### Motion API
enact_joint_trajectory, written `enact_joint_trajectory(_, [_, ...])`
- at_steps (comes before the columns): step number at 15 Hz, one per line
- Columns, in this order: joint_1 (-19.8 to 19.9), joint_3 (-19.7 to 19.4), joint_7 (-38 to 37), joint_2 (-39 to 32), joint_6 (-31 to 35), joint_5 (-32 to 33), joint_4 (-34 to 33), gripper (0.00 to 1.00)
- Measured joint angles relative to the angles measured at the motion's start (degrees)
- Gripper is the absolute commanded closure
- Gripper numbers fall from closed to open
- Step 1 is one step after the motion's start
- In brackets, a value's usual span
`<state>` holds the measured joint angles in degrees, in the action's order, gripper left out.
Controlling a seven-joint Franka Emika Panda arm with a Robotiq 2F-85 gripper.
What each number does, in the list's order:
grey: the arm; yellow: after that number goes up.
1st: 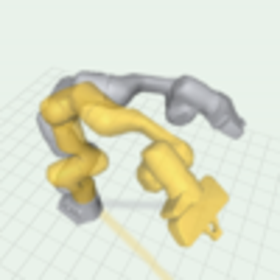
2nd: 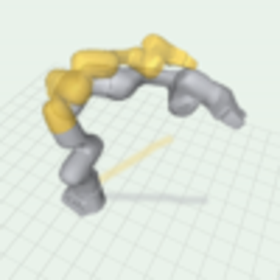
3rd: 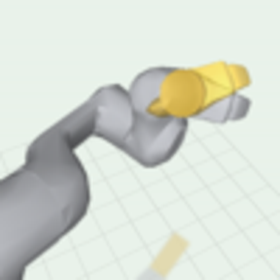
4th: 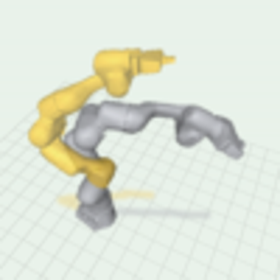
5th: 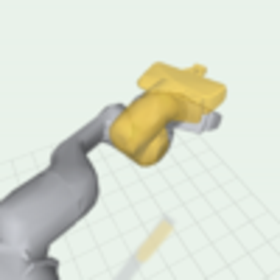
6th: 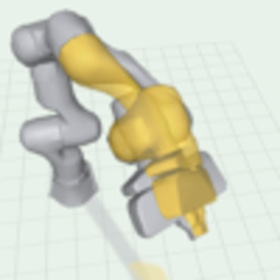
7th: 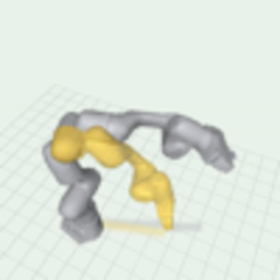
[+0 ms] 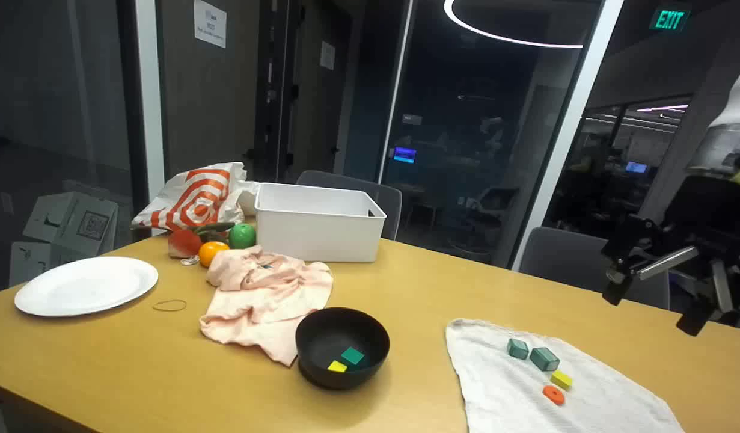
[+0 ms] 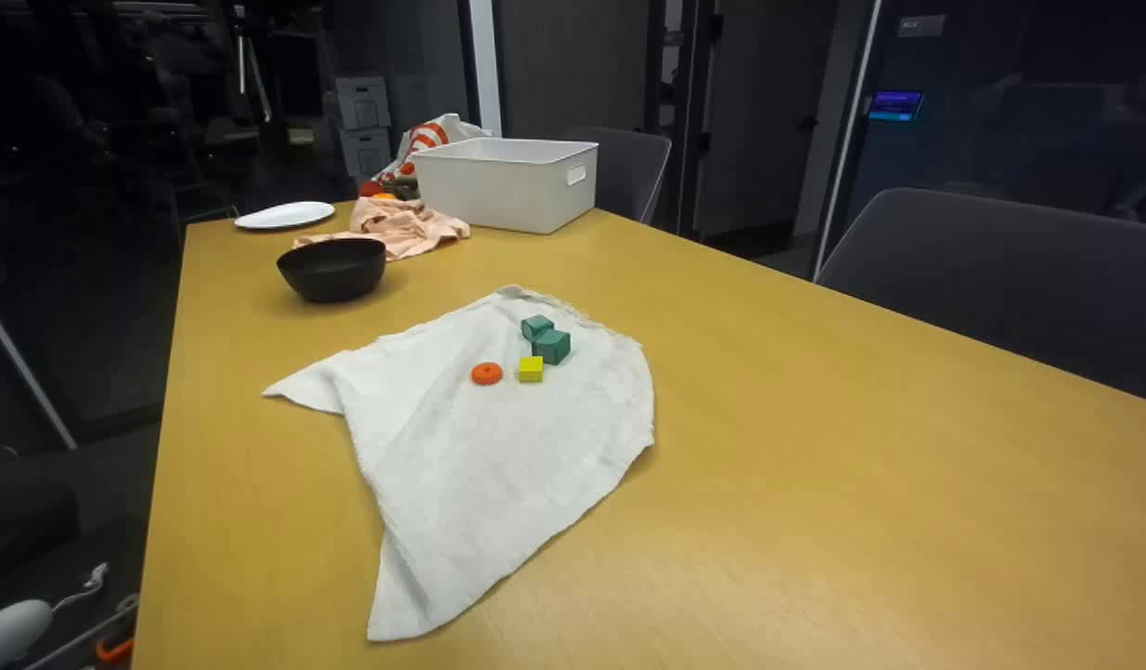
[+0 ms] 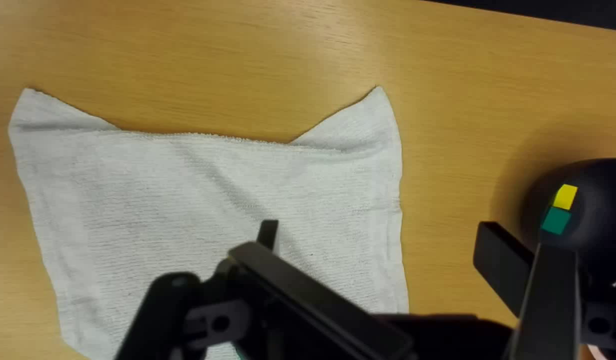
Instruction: Fold the towel into a triangle thrice.
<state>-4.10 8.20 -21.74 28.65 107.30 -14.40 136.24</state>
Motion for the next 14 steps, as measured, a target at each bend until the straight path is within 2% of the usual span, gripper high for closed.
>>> enact_joint_trajectory(14, [0.0, 0.0, 0.0, 0.3, 0.0, 0.0, -0.8, 0.00])
